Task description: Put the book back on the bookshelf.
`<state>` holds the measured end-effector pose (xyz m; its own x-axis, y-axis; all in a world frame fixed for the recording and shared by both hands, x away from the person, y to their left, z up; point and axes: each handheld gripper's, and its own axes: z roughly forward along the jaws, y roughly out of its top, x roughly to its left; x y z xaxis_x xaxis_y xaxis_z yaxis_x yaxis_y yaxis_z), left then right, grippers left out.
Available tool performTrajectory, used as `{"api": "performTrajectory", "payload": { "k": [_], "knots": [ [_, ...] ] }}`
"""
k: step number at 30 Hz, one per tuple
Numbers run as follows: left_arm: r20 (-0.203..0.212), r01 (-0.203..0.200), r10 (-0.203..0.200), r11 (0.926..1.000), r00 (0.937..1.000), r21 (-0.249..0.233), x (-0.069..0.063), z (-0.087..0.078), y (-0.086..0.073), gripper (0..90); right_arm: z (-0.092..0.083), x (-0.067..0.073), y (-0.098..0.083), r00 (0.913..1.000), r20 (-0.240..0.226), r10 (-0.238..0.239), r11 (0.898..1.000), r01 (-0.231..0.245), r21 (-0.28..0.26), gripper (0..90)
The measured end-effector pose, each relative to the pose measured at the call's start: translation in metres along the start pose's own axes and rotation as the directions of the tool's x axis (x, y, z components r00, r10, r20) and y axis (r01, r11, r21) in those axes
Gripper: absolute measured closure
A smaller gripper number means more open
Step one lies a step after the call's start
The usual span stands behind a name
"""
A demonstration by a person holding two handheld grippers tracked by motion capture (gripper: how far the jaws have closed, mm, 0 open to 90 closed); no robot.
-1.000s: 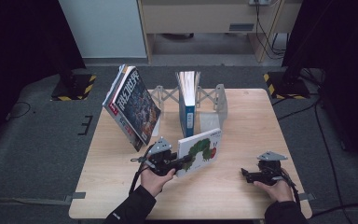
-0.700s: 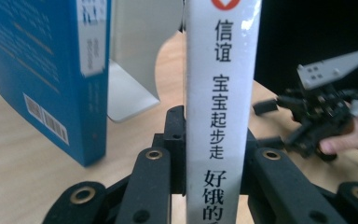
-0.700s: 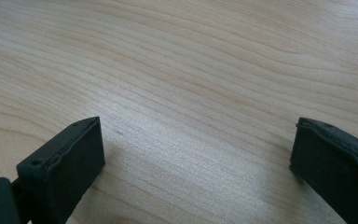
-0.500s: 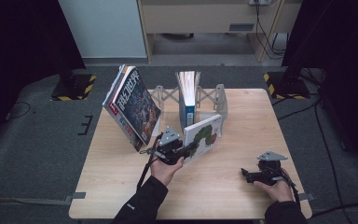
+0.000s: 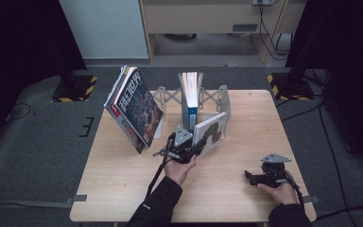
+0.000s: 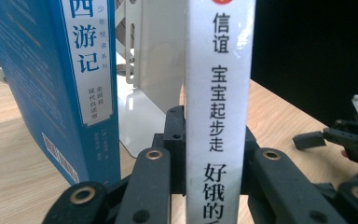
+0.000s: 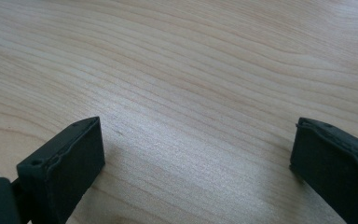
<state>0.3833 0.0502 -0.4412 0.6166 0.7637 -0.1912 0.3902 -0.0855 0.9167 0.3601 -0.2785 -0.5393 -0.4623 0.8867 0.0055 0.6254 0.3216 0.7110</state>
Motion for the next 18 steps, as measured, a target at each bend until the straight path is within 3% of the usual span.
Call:
{"api": "performTrajectory", "payload": {
  "k": [3,8,13,18],
  "knots": [
    [-0.025,-0.005,0.005,0.9999,0.9997,-0.015,0.001,0.003,0.001,74.4,0.0,0.0,0.0,1.0,0.0,-0.001,1.0,0.001,0.0,3.1],
    [-0.026,0.024,-0.025,0.9994,0.9994,-0.023,0.005,0.007,0.003,74.4,0.0,0.0,0.0,1.0,0.0,0.002,1.0,-0.002,0.0,3.1],
    [-0.038,0.01,-0.011,0.9998,0.9992,-0.017,0.001,0.017,0.002,74.4,0.0,0.0,0.0,1.0,0.0,0.0,1.0,0.0,0.0,3.1],
    [-0.048,0.03,-0.031,0.9994,0.9984,-0.019,0.0,0.027,0.0,74.4,0.0,0.0,0.0,1.0,0.0,0.002,1.0,-0.002,-0.001,3.1]
  ]
}}
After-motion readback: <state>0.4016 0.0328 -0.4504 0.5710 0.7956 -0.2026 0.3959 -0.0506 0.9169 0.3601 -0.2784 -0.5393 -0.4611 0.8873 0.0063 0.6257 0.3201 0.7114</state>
